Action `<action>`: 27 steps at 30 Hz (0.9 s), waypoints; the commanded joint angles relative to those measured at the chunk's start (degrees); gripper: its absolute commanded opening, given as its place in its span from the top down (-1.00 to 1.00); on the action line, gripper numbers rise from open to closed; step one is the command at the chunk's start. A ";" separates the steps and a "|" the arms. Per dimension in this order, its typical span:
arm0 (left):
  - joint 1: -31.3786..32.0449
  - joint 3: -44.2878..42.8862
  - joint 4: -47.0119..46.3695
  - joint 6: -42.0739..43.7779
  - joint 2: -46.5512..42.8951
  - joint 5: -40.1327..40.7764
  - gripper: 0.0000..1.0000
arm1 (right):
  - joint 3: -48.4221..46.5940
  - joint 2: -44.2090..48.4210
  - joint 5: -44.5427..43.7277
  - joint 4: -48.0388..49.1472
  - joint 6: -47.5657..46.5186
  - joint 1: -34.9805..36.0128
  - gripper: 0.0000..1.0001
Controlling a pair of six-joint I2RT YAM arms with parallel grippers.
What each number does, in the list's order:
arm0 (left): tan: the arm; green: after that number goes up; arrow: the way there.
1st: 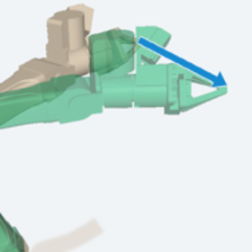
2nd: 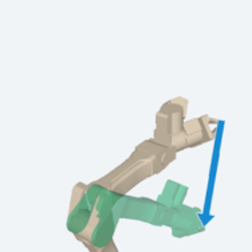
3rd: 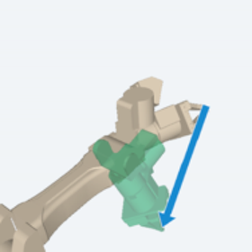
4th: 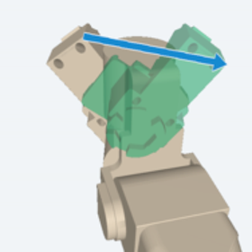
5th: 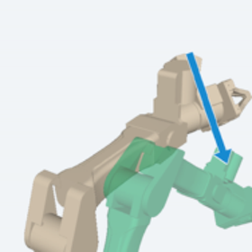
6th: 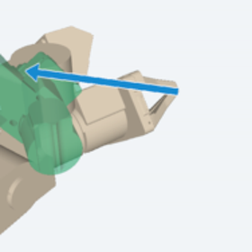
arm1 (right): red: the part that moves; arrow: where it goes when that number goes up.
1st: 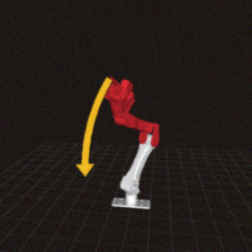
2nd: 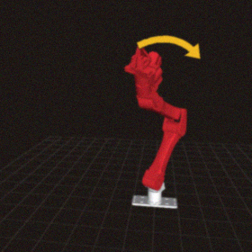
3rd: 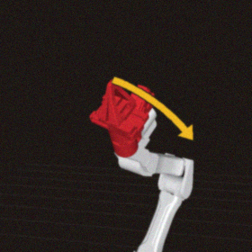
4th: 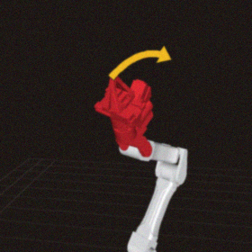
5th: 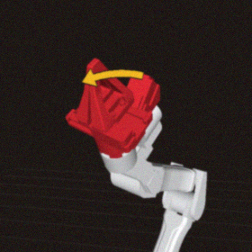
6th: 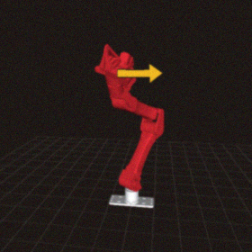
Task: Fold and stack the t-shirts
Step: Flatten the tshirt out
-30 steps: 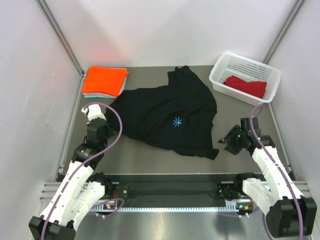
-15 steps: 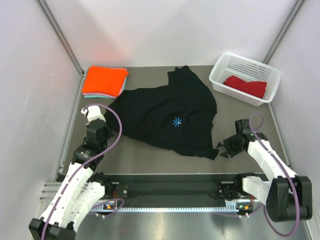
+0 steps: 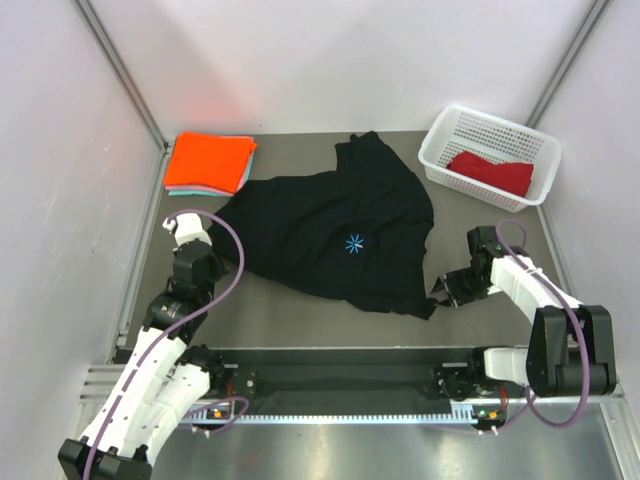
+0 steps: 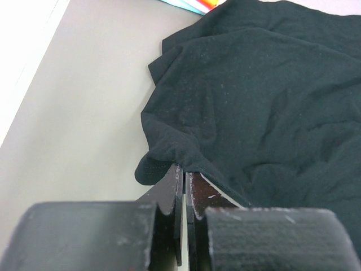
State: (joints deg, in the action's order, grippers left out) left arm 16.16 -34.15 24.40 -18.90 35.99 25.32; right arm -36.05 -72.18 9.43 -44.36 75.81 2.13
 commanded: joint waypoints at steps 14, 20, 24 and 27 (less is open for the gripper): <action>-0.17 0.31 -2.87 1.67 -1.36 0.43 1.00 | 0.98 -7.53 0.33 4.19 -0.14 -3.89 0.31; -0.17 0.31 -3.40 1.76 -0.83 0.26 1.00 | 1.08 -8.15 -0.46 4.99 -1.54 -4.42 1.00; -0.17 -1.00 -4.10 1.93 -0.30 0.34 1.00 | -3.92 -3.86 -7.31 0.33 -5.66 -4.68 1.00; -0.17 -6.61 -5.85 3.95 1.71 0.69 1.00 | -12.52 2.99 -11.18 -0.73 -13.65 -4.77 1.00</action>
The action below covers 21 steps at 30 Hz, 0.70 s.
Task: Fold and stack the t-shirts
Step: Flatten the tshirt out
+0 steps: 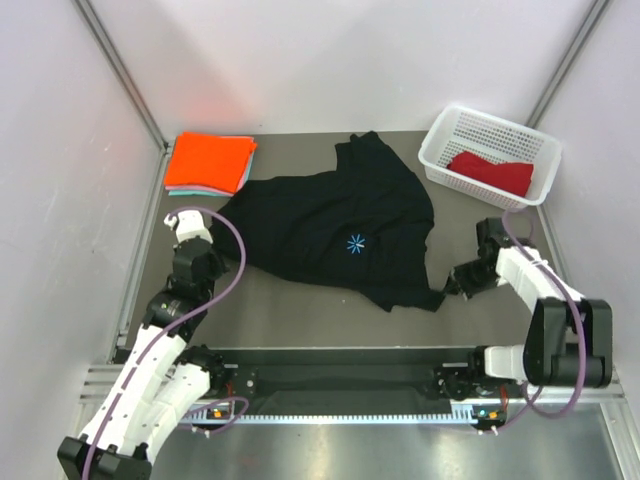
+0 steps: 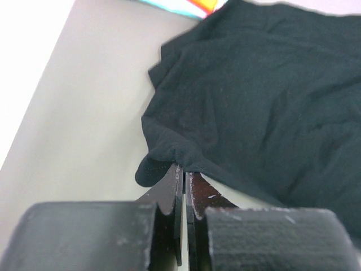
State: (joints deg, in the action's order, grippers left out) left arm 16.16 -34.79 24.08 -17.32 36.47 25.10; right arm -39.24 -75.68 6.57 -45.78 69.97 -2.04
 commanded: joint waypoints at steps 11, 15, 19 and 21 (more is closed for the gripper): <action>-0.17 -57.90 4.56 12.83 20.04 -4.61 1.00 | -73.00 13.63 -16.32 -18.44 -36.03 -0.24 1.00; -0.17 -69.61 8.35 11.35 19.00 -13.99 1.00 | -81.43 18.80 -14.05 -17.07 -37.81 -0.24 1.00; -0.17 -73.23 7.92 6.43 13.38 -23.95 1.00 | -86.50 26.53 -12.99 -17.58 -36.67 -0.24 1.00; -0.17 -73.85 8.00 3.62 10.66 -26.75 1.00 | -89.15 28.30 -12.98 -18.47 -36.14 0.02 1.00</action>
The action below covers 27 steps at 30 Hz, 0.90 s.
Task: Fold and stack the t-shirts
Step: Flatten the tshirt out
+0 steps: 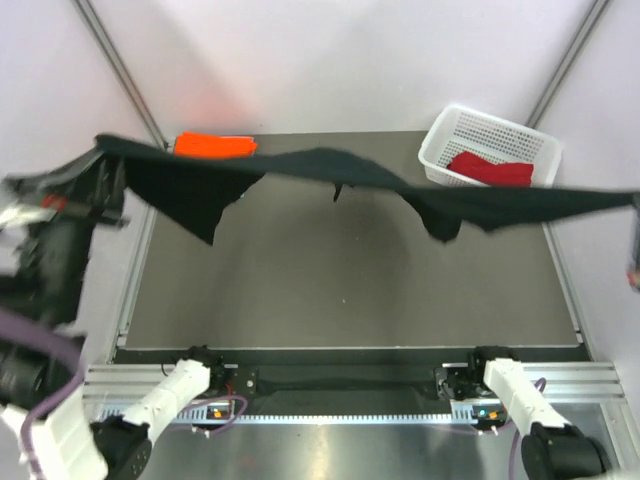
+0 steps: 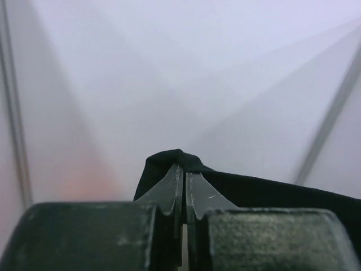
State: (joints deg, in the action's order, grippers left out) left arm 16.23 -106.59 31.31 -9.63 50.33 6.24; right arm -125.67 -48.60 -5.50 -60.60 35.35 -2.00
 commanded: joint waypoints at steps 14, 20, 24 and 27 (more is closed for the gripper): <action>-0.23 6.54 4.03 4.26 0.20 1.30 1.00 | -6.94 -19.56 8.74 -4.51 -0.55 1.56 1.00; -0.23 15.34 -3.97 12.08 9.60 5.52 1.00 | -15.23 -44.11 9.62 -8.33 -0.11 3.21 1.00; -1.37 17.38 -13.08 13.58 19.51 6.25 1.00 | -14.69 -51.49 12.70 11.91 0.85 3.76 1.00; -5.48 11.97 -18.38 11.84 26.98 5.36 1.00 | -18.46 -54.40 10.96 26.69 3.22 3.67 1.00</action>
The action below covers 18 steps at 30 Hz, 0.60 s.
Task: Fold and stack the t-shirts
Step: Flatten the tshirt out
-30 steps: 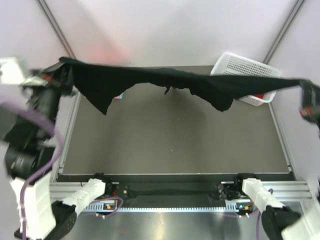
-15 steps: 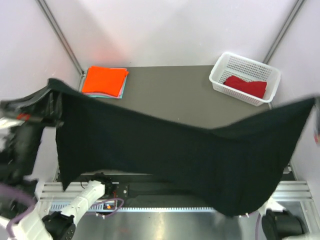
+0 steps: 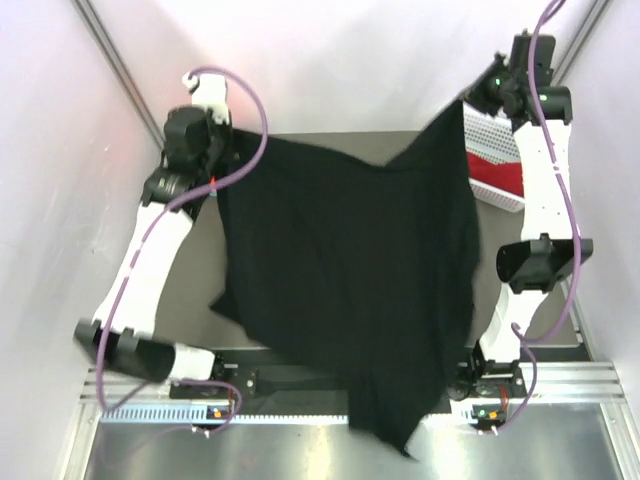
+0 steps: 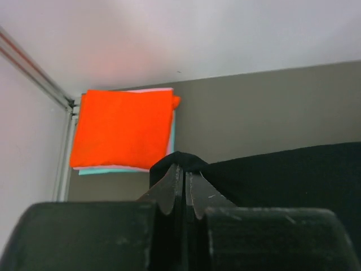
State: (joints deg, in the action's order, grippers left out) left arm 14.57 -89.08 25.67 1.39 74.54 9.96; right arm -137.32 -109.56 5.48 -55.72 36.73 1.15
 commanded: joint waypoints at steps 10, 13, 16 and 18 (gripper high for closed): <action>-9.91 -30.31 -13.54 -1.83 12.22 -2.92 1.00 | -8.41 13.92 -7.59 47.12 1.68 -0.71 1.00; -9.91 -17.08 -16.43 1.59 4.58 -3.19 1.00 | -2.10 19.28 -4.26 45.62 1.32 -0.71 1.00; -9.91 -4.91 -19.78 4.66 -4.30 1.37 1.00 | 3.71 24.47 1.79 41.41 1.33 -0.71 1.00; -9.91 5.64 -20.22 5.29 -9.84 2.87 1.00 | 9.39 28.49 4.27 35.63 1.50 -0.10 1.00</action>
State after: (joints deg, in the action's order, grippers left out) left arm 5.08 -92.95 9.21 3.22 68.20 8.64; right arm -133.88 -83.90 5.26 -16.16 38.96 0.97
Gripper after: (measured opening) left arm 0.019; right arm 0.009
